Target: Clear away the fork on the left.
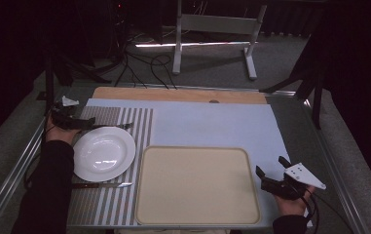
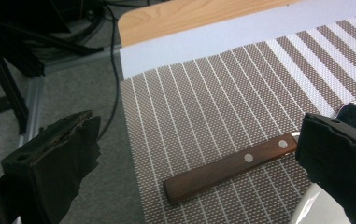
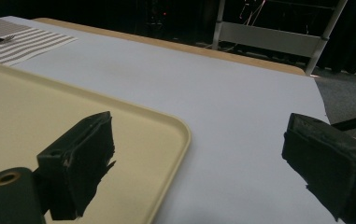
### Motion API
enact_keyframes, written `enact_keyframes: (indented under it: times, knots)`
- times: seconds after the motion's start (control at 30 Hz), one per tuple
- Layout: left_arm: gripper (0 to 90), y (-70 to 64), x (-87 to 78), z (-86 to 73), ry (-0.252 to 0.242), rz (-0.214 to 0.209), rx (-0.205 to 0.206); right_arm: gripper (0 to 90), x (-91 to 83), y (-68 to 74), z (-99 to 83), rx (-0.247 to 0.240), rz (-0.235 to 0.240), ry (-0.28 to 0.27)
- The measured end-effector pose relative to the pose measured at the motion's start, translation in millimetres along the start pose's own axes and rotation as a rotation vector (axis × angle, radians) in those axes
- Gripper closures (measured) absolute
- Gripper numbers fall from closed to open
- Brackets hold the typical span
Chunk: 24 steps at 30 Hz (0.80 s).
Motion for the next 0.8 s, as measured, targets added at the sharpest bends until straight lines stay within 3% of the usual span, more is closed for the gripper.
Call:
enact_keyframes:
  times: [0.27,0.3,0.53,0.57,0.63,0.8]
  knots:
    - [0.0,-0.6,10.4,-5.2,0.039,-0.002,0.003,8.9,-0.7,-0.4,-1.0,-0.003,-0.004,0.005]
    - [0.0,-0.4,14.1,-7.3,0.061,-0.018,0.004,8.9,-0.6,0.1,-1.0,-0.002,-0.002,0.003]
    - [0.0,-0.1,20.9,-9.4,0.077,-0.035,0.030,8.9,-1.2,-0.7,-2.0,0.002,-0.003,0.004]
    - [0.0,-1.4,23.6,-12.6,0.106,-0.053,0.041,8.9,-1.2,-0.7,-2.1,0.002,-0.002,0.004]
    - [0.0,-3.3,25.3,-14.7,0.119,-0.069,0.039,8.9,-1.2,-0.3,-2.4,0.002,-0.001,0.006]
    - [3.4,-3.5,28.1,-18.5,0.131,-0.066,0.048,8.9,-1.0,0.3,-2.8,0.000,0.001,0.008]
Point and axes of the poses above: each handheld gripper's, and its own axes: x roughly forward along the jaws, z roughly out of its top, y roughly to its left, the point moved 9 cm from there along x, roughly forward along the jaws, and after that the axes turned 4 degrees about z, right-handed, at the moved point
